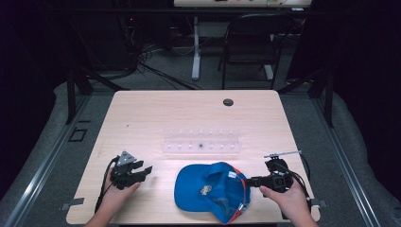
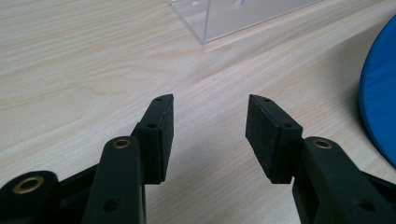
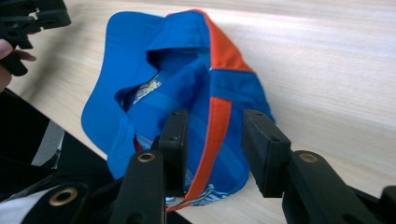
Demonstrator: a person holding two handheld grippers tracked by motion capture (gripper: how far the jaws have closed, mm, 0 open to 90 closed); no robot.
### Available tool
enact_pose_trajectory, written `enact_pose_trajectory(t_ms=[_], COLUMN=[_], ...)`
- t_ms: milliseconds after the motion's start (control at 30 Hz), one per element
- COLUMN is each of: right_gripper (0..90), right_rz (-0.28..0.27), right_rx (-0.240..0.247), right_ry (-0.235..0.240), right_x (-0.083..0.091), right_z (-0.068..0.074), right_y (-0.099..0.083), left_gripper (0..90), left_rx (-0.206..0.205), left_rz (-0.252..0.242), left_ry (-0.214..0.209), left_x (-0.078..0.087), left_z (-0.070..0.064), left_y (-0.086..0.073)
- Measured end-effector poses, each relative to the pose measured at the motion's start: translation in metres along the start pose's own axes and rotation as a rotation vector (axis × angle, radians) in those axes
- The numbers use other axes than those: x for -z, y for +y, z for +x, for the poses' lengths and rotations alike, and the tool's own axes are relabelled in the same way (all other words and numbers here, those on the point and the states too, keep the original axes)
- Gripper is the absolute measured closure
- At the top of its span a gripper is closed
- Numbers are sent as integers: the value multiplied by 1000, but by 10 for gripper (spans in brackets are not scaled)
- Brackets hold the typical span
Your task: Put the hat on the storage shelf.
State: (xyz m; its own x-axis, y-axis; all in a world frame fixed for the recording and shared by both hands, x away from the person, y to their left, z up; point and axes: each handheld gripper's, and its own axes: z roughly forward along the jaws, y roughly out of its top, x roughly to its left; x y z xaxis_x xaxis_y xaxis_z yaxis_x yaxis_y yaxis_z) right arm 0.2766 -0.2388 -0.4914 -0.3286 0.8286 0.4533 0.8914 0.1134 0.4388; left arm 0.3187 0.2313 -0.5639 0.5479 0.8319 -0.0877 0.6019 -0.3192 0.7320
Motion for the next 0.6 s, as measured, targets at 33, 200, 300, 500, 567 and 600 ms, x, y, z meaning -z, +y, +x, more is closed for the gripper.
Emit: enact_pose_trajectory(t_ms=[33, 200, 300, 500, 567, 600], right_gripper=[612, 596, 591, 588, 588, 588], right_rz=[6, 25, 45, 72, 83, 82], right_rx=[4, 5, 5, -4, -5, -16], right_ry=[6, 23, 34, 31, 28, 30], right_x=[-1, -6, -10, -18, -22, -24], right_z=[1, 3, 2, -1, -3, -3], right_y=[0, -2, -3, -7, -10, -10], left_gripper=[524, 523, 522, 522, 522, 522], left_rx=[1, -1, -5, -5, -6, -7], left_rz=[0, 1, 2, 0, 1, -1], left_ry=[1, -6, -9, -12, -14, -8], left_x=[0, 0, 0, 0, 0, 0], left_z=[0, 0, -1, 0, -1, -1], left_y=[0, 0, 0, 0, 0, 0])
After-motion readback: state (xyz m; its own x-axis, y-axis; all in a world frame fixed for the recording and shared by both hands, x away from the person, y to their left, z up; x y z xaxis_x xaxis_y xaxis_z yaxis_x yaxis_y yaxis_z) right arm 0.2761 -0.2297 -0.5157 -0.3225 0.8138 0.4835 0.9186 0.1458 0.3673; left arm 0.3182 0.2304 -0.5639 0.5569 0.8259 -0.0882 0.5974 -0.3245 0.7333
